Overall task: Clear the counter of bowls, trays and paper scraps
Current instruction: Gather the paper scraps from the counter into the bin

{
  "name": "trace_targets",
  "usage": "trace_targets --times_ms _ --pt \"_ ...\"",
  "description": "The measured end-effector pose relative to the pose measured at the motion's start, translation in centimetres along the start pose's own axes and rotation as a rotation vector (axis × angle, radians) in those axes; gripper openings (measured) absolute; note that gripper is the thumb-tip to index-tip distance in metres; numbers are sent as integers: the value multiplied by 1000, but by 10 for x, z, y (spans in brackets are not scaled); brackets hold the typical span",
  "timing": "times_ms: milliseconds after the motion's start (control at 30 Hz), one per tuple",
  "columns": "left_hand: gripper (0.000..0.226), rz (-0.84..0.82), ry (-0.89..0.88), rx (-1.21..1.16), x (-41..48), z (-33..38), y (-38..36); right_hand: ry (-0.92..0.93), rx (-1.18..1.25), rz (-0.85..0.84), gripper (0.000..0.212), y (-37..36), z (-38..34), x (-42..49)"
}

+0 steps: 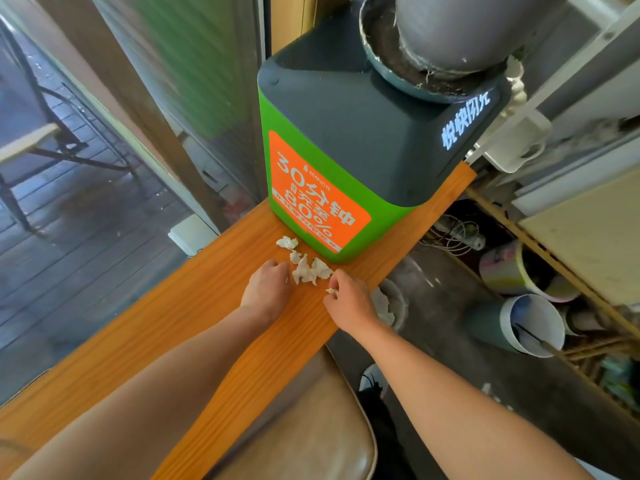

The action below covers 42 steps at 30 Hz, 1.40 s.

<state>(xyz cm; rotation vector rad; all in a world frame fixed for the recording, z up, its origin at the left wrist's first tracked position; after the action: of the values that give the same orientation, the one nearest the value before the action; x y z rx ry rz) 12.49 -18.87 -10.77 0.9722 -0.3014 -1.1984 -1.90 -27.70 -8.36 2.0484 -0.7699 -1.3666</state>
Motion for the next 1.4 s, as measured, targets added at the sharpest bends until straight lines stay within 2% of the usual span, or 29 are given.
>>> trace_targets --times_ms 100,233,300,400,467,533,633,733,967,1133,1333,1400 --pt "12 -75 5 11 -8 -5 -1 4 -4 -51 7 0 0 -2" --pt "19 -114 -11 43 -16 -3 4 22 -45 -74 28 3 -11 -8" --pt "22 -134 -20 54 -17 1 7 23 -51 -73 30 5 -16 -9" --pt "22 -127 -34 63 -11 8 10 29 -48 -65 24 7 -23 -6" --pt "17 -68 -61 70 -5 14 11 63 -63 -40 13 8 -26 -2" --pt "27 -6 -107 93 0 20 9 104 -95 10 5 6 -27 3" --pt "38 -4 -163 169 4 23 0 139 -182 68 26 -3 -24 11" --pt "37 -44 -197 248 5 20 -11 148 -214 93 39 -14 -19 18" --pt "13 -107 -145 215 -3 6 -19 80 -215 43 18 -27 -4 20" --pt "15 -129 -120 206 -9 6 -12 47 -176 16 16 -18 -1 16" --pt "7 -202 -81 129 -11 7 -7 -48 -82 -109 21 -2 -1 15" --pt "21 -203 -70 114 -11 7 -4 -54 -75 -155 17 1 -3 12"
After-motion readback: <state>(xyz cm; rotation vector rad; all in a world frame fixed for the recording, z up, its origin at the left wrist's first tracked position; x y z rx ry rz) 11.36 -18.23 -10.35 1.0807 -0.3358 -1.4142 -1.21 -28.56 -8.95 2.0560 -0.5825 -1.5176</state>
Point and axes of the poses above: each hand's wrist, its own x-axis towards the middle knuckle, its own y-axis out of the back of the hand, z = x × y, the point moved 6 cm from there along x, towards the middle knuckle, and after that the axes turned 14 degrees about -y, right-handed, at the moved point
